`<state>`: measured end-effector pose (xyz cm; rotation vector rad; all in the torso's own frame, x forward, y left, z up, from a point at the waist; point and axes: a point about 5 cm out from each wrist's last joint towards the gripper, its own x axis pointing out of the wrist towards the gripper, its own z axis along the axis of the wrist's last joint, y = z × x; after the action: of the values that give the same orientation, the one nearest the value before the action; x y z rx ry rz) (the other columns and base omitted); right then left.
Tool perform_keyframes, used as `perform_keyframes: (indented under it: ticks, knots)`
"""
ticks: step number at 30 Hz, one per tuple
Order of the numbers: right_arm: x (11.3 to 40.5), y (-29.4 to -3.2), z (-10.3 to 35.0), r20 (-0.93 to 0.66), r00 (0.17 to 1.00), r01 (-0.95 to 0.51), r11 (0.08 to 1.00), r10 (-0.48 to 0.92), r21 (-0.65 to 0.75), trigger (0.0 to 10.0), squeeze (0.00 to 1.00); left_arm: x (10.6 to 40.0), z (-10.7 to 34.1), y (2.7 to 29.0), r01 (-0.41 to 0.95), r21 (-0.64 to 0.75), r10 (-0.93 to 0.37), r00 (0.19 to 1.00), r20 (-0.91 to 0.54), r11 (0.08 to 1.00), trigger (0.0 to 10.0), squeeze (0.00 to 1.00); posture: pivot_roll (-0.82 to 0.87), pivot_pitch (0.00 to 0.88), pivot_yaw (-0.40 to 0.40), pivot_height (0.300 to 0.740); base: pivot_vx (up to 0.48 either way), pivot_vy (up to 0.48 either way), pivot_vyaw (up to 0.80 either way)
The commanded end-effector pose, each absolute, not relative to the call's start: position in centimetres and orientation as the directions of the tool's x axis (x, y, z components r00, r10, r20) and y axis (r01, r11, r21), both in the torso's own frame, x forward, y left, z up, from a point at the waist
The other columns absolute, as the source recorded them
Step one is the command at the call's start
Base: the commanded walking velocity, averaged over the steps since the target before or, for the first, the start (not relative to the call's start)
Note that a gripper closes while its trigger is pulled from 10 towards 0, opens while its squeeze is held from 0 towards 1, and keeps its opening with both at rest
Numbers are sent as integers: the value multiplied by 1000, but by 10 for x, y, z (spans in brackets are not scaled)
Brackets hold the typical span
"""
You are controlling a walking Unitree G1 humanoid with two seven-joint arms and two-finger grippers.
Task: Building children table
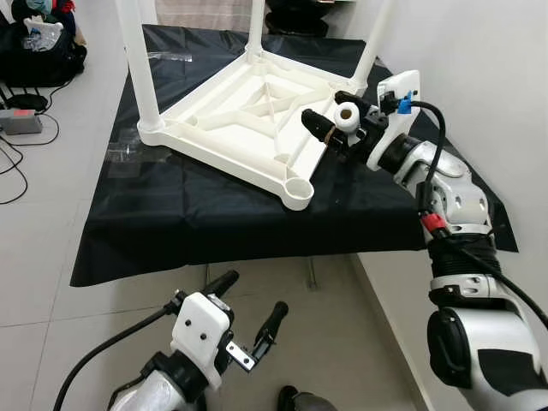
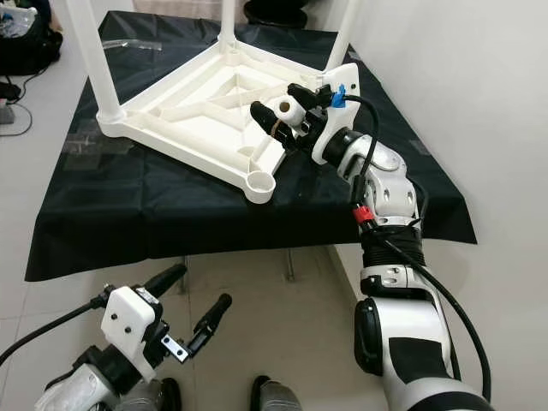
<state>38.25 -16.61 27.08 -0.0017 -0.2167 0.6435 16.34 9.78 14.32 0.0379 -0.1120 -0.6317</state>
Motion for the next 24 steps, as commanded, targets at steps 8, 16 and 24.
perform_keyframes:
  ticks: [8, 16, 24]
  knots:
    - [388, -153, 270, 281, 797, -549, 835, 535, -34, 0, 0, 167, 139, 100, 586, 87, -592, 803, 70, 806, 10000, 0, -6, 146, -113, 740, 0, 0, 0]
    - [389, -153, 283, 342, 797, -500, 862, 498, -88, 0, 0, 171, 137, 104, 561, 103, -568, 821, 57, 822, 10000, 0, -5, 127, -108, 740, 0, 0, 0]
    - [393, -157, 289, 307, 827, -403, 878, 470, -259, 0, 0, 172, 136, 103, 560, 102, -567, 821, 59, 822, 10000, 0, -10, 124, -117, 740, 0, 0, 0]
